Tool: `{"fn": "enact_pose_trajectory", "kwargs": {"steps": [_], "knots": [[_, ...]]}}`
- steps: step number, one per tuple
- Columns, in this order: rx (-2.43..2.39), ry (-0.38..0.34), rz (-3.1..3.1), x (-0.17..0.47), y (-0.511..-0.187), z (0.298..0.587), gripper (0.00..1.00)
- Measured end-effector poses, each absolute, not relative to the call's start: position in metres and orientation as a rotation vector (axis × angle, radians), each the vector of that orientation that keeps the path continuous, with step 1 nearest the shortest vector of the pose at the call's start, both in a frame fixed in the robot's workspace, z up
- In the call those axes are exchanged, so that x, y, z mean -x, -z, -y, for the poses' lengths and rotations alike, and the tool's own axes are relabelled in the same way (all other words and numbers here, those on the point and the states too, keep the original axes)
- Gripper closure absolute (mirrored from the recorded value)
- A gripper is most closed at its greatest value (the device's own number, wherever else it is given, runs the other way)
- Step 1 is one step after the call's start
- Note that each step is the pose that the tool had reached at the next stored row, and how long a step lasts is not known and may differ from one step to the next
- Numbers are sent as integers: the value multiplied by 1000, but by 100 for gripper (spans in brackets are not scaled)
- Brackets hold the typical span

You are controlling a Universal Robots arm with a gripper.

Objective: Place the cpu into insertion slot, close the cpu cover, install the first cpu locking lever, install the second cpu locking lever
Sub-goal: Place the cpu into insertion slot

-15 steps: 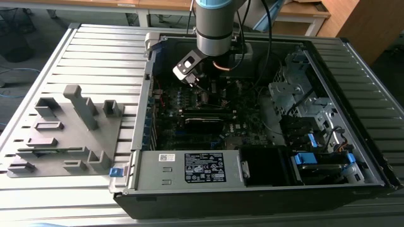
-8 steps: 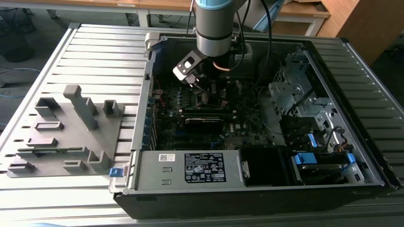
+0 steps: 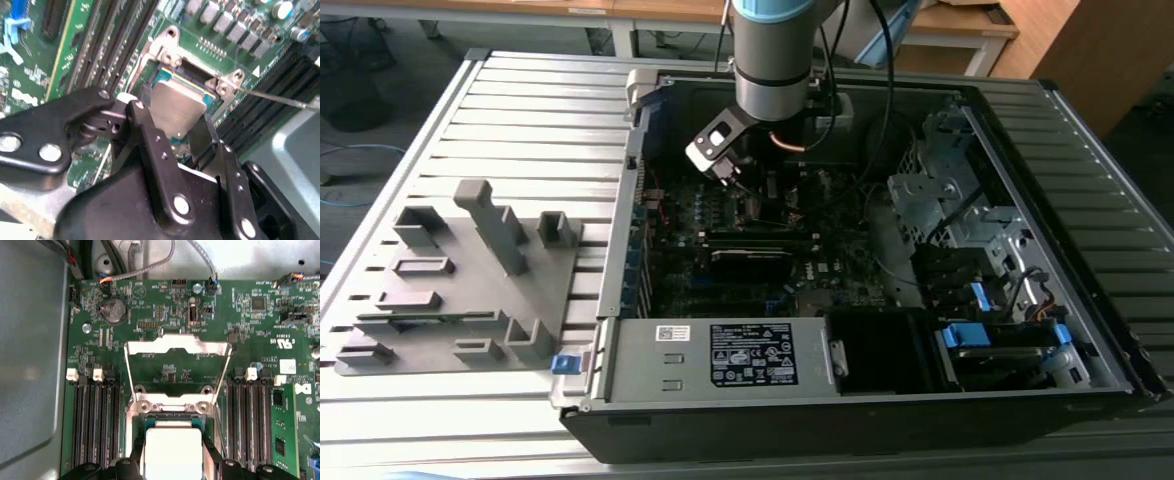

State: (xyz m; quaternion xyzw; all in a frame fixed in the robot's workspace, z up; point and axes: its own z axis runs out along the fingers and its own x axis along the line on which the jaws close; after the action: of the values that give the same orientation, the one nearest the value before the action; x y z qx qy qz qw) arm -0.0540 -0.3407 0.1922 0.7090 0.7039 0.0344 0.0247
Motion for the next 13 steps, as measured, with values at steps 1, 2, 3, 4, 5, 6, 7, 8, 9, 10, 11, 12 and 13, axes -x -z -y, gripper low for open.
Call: {"fn": "enact_pose_trajectory", "kwargs": {"steps": [1,2,3,4,5,6,7,8,9,10,11,12,13], "knots": [[-2193,-106,-2177,54,-192,341,46],[-2193,-106,-2177,54,-192,341,46],[-2193,-106,-2177,54,-192,341,46],[-2193,-105,-2177,54,-192,341,46],[-2193,-105,-2177,54,-192,341,46],[-2193,-105,-2177,54,-192,341,46],[-2193,-105,-2177,54,-192,341,46],[-2193,-105,-2177,54,-192,341,46],[-2193,-105,-2177,54,-192,341,46],[-2193,-105,-2177,54,-192,341,46],[-2193,-105,-2177,54,-192,341,46],[-2193,-105,-2177,54,-192,341,46],[-2193,-106,-2177,54,-192,341,46]]}}
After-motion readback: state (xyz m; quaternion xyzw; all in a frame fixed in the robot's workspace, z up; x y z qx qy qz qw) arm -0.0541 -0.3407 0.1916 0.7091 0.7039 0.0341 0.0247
